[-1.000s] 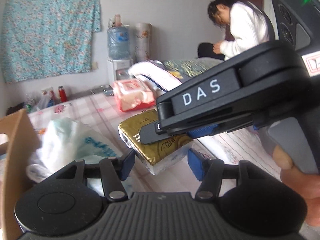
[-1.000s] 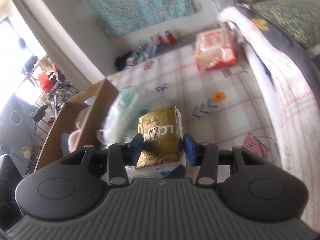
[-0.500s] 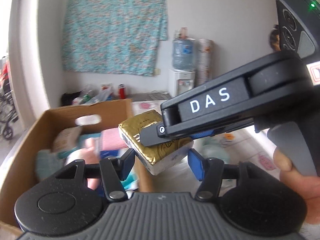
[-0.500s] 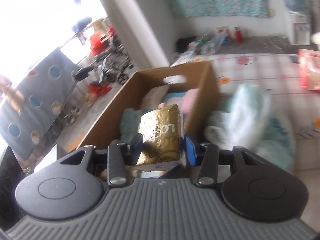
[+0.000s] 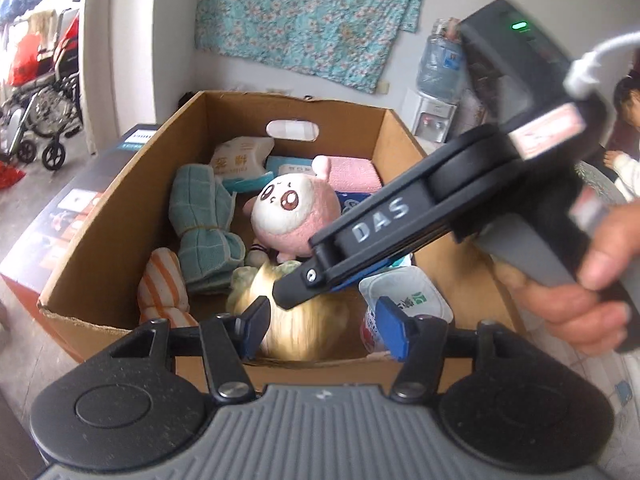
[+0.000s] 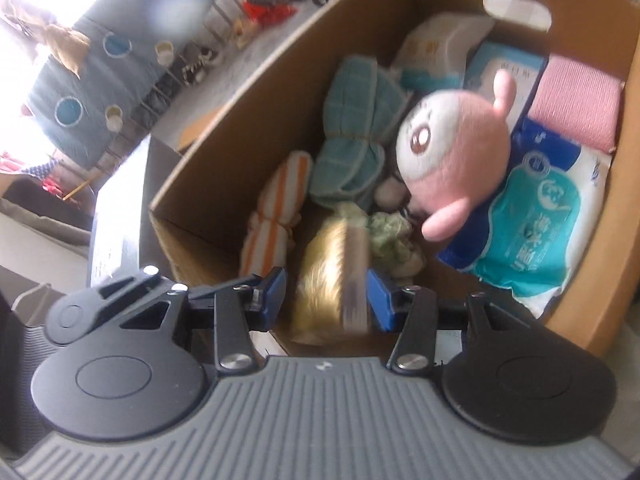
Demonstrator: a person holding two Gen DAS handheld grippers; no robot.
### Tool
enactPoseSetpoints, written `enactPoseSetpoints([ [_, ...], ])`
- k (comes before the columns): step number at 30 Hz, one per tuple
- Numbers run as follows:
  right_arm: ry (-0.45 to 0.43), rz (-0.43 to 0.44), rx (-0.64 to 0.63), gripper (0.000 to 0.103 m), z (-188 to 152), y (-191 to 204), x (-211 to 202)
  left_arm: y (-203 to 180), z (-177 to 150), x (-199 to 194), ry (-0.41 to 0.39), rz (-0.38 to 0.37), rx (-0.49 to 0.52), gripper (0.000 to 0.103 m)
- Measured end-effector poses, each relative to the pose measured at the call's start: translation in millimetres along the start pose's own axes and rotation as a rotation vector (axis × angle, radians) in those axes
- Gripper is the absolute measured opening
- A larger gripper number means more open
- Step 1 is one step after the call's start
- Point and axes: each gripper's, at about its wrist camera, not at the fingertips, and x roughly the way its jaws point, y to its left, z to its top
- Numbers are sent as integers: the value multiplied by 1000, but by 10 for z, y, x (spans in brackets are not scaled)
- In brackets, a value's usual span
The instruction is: Organize soft objects
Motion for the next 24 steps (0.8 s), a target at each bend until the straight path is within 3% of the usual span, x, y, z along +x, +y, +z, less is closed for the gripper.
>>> enactPoseSetpoints([
  [5,-4,-6,22,45,47,-43,52,120,-230,-187,-21,-27,23,64],
  [11,-64,10,70,45,15,-168,-49,145,-203,-101,-22,-20,30,64],
  [19,-213,-22,75,51,-153,-176,-409,121,-111,-8,6,19,21,69],
  [24,-306,-88,75,54,-297,-233,-638,49,-87,-5,9,44,35,71],
])
